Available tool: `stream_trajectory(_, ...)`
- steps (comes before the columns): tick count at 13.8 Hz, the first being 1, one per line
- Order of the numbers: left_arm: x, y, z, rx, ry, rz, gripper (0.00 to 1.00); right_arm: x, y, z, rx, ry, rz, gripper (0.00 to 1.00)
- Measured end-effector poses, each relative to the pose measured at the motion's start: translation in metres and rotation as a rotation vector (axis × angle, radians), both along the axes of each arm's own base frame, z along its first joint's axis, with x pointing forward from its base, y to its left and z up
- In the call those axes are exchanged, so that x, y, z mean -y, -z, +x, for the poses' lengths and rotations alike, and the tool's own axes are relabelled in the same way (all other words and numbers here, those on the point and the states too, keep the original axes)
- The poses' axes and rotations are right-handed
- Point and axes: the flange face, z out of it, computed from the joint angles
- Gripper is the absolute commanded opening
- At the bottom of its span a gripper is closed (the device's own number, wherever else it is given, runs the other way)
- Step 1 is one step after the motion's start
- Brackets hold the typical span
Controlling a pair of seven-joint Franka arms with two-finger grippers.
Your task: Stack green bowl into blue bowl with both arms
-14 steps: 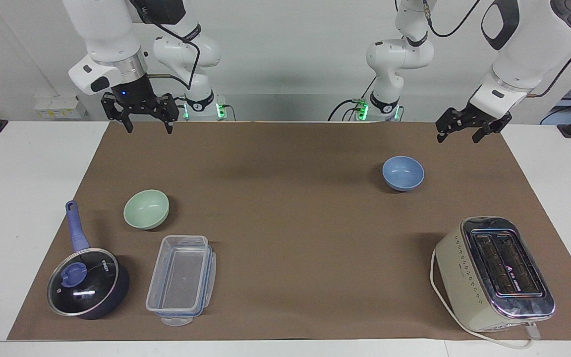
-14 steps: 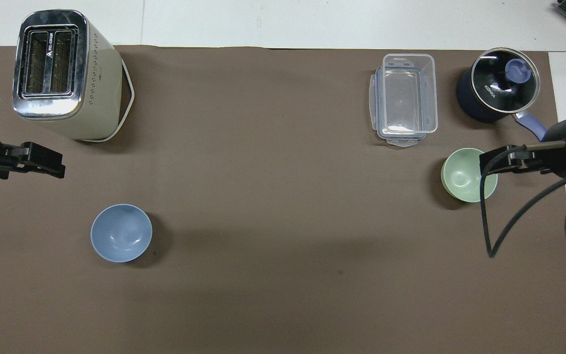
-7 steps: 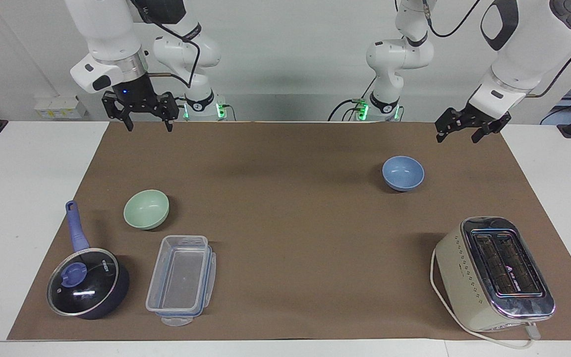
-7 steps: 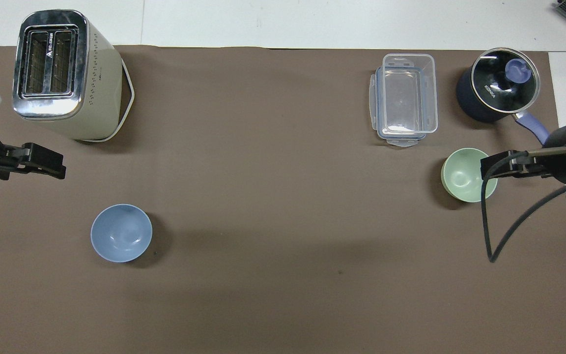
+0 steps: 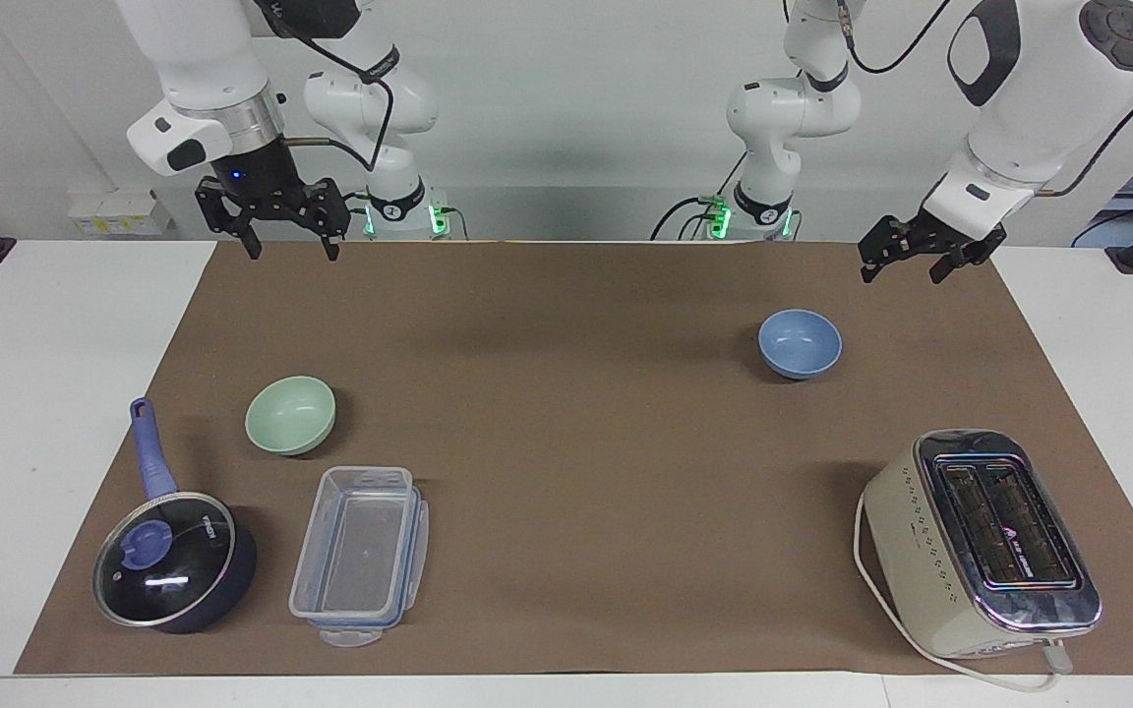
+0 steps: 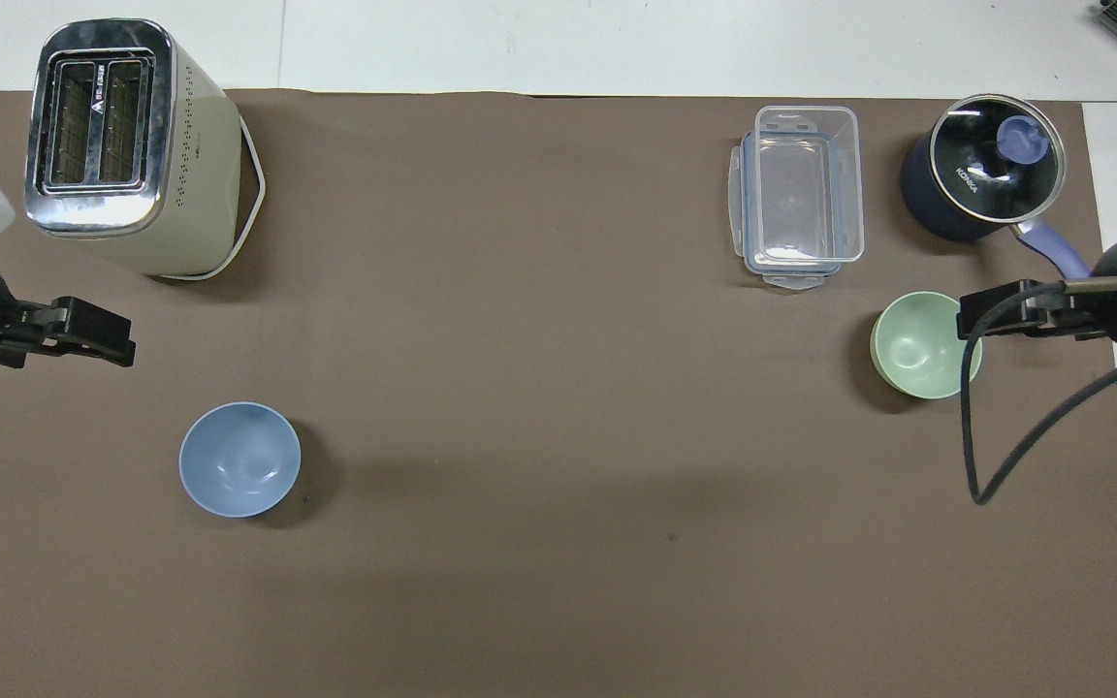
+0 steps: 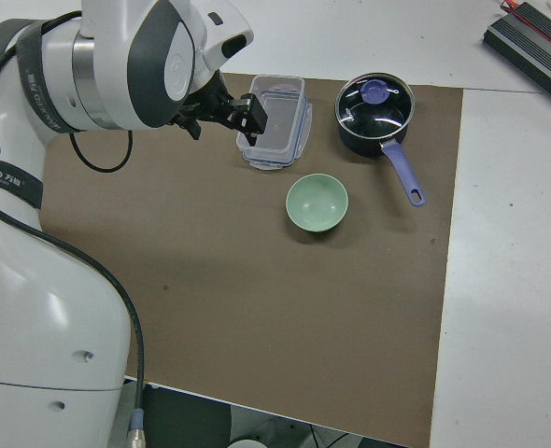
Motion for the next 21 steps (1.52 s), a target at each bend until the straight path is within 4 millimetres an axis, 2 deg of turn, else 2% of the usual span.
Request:
stream_trajectory(4, -0.023, 0.011, -0.003, 0.017, 0.047, -0.008, 1.0, 0.0, 0.003, 0.002, -0.006, -0.001, 0.001, 1.0)
stream_trajectory(7, -0.052, 0.031, -0.009, 0.021, 0.09, -0.016, 1.0, 0.0, 0.004, 0.002, -0.006, -0.001, 0.001, 1.0)
stream_trajectory(10, -0.068, 0.056, -0.016, 0.025, 0.111, -0.019, 1.0, 0.0, 0.004, 0.002, -0.006, -0.001, 0.001, 1.0)
stream_trajectory(15, -0.068, 0.108, -0.032, 0.007, 0.129, -0.021, 1.0, 0.0, 0.005, 0.002, -0.01, -0.001, 0.001, 1.0)
stream_trajectory(21, -0.059, 0.186, -0.053, -0.002, 0.146, -0.045, 1.0, 0.0, 0.005, 0.002, -0.01, -0.001, 0.001, 1.0)
